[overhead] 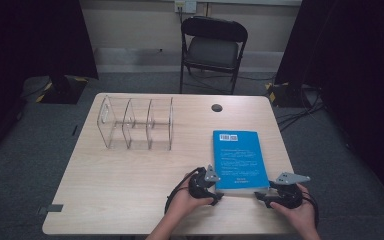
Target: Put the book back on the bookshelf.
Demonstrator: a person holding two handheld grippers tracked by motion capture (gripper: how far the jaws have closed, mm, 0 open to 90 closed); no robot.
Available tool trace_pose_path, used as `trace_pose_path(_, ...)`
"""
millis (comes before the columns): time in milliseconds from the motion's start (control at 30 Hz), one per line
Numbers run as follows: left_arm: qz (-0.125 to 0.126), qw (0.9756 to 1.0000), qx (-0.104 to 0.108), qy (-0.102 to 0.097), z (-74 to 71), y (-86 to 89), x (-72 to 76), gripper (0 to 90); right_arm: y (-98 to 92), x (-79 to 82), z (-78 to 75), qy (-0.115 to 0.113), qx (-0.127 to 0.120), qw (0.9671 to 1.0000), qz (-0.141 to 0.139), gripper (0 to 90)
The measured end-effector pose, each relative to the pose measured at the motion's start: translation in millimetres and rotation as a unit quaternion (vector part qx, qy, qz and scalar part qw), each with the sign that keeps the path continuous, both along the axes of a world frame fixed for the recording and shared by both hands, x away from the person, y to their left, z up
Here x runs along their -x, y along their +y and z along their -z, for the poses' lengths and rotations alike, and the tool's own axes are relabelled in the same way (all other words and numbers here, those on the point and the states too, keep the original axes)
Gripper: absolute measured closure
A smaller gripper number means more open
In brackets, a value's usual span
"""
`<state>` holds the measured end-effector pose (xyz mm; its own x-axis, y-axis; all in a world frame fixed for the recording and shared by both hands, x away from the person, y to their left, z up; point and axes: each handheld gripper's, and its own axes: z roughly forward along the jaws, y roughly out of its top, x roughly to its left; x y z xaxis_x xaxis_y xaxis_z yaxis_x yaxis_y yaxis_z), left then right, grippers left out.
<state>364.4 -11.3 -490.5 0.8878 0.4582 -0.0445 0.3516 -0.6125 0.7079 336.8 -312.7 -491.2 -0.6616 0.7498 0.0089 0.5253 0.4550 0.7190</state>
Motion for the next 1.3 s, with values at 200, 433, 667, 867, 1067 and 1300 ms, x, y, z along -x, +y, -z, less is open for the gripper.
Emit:
trace_pose_path(200,0.002,1.0000,-0.005,-0.003,-0.1,0.2,-0.2,37.8,0.9,0.2,-3.1,-0.006,0.008,1.0000,-0.003,35.5)
trace_pose_path(433,0.004,0.9999,-0.016,-0.002,-1.7,0.5,-0.1,37.8,-1.0,0.1,-9.5,-0.014,-0.007,0.9998,-0.010,37.1)
trace_pose_path(667,0.007,0.9998,-0.018,-0.003,-1.8,0.5,-0.3,37.8,-0.1,-1.8,-14.4,-0.015,-0.015,0.9997,-0.015,38.4)
trace_pose_path(867,0.007,0.9998,-0.018,0.000,-2.0,0.0,-0.4,36.9,-0.2,-3.5,-17.2,-0.011,-0.009,0.9997,-0.019,39.5)
trace_pose_path(1067,-0.001,0.9999,-0.012,-0.011,-3.1,0.6,-0.6,36.2,-1.3,-5.9,-19.6,-0.010,-0.018,0.9995,-0.026,41.0)
trace_pose_path(1300,0.004,0.9998,0.015,-0.012,-27.7,-2.4,-3.6,24.4,-1.1,-6.1,-21.0,-0.013,-0.016,0.9995,-0.025,41.6)
